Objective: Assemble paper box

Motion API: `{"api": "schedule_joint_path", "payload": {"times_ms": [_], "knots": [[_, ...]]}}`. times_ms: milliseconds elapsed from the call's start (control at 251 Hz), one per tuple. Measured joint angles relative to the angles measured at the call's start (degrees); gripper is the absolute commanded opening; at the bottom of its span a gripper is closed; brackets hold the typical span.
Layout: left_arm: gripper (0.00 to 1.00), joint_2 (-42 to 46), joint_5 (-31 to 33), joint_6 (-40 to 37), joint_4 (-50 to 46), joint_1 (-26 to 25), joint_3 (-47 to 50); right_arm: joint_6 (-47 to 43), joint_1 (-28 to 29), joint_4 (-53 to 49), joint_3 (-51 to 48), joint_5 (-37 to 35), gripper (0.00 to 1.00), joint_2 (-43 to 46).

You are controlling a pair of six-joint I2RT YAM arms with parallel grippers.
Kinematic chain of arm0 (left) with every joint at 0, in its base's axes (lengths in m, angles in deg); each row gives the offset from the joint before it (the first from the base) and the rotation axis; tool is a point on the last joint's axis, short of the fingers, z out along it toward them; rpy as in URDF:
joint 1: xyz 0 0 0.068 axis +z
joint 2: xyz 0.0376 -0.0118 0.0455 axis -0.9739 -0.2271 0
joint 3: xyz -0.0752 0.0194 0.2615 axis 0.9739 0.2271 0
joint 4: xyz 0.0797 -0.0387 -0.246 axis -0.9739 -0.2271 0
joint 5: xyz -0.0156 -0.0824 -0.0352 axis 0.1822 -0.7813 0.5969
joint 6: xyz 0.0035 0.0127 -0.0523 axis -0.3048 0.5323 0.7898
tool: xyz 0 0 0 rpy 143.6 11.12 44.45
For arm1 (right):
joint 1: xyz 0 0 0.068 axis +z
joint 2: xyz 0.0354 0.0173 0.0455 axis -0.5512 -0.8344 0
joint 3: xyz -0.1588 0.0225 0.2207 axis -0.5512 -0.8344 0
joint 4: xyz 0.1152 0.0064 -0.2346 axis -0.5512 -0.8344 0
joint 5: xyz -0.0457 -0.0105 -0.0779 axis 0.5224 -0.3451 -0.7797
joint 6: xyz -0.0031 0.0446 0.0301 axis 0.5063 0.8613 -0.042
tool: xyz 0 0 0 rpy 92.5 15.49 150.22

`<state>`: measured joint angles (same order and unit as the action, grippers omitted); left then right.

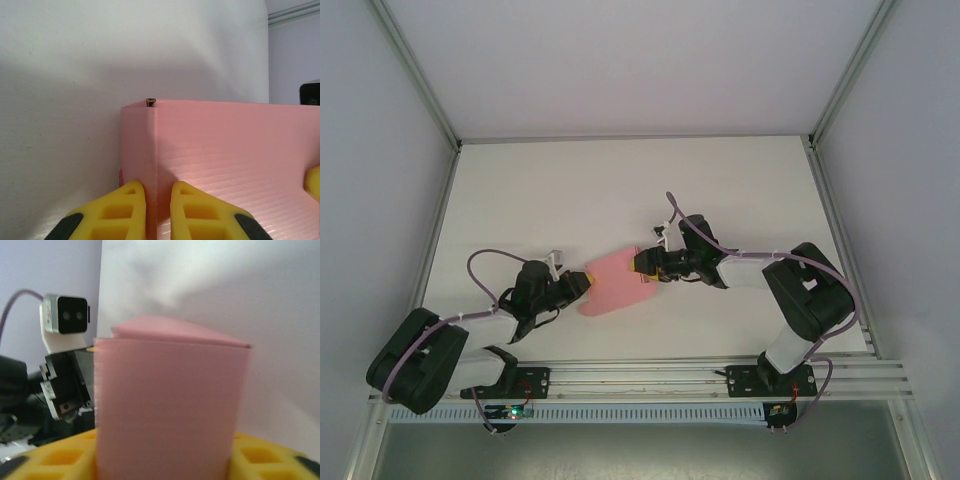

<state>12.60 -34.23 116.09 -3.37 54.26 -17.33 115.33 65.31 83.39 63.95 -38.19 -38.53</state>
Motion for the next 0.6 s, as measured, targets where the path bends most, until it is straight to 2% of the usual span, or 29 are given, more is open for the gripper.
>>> {"api": "schedule_joint_path", "payload": {"times_ms": [56, 84, 108, 148, 223, 271, 379, 463, 599], "knots": [[0.14, 2.1, 0.2, -0.5, -2.0, 0.1, -0.3, 0.2, 0.0, 0.3, -0.1, 0.2, 0.38, 0.5], [0.20, 3.2, 0.3, -1.0, -3.2, 0.1, -0.7, 0.3, 0.0, 0.3, -0.1, 0.4, 0.37, 0.8], [0.31, 4.0, 0.4, -1.3, -4.3, 0.1, -1.0, 0.4, -0.1, 0.4, -0.1, 0.5, 0.37, 1.1], [0.59, 5.8, 0.7, -2.6, -6.8, 0.1, -2.0, 0.4, -0.2, 0.5, -0.1, 0.6, 0.36, 1.6], [0.78, 9.6, 0.7, -6.2, -11.7, 0.1, -4.3, 0.0, -0.1, 0.2, 0.0, 0.5, 0.35, 2.8], [0.99, 12.7, 0.8, -10.0, -15.6, 0.1, -6.9, -0.1, -0.2, -0.9, 0.0, 0.2, 0.36, 3.8], [1.00, 20.7, 2.2, -23.6, -23.1, -0.7, -14.0, 1.1, -1.6, -7.1, 0.5, -2.3, 0.33, 7.0], [1.00, 25.4, 3.7, -36.5, -25.5, -3.1, -19.3, 4.3, -5.0, -14.1, 2.3, -4.1, 0.32, 8.5], [1.00, 23.8, 4.5, -53.6, -32.5, -6.6, -28.2, 13.3, -10.6, -21.3, 4.7, -3.1, 0.31, 8.8]]}}
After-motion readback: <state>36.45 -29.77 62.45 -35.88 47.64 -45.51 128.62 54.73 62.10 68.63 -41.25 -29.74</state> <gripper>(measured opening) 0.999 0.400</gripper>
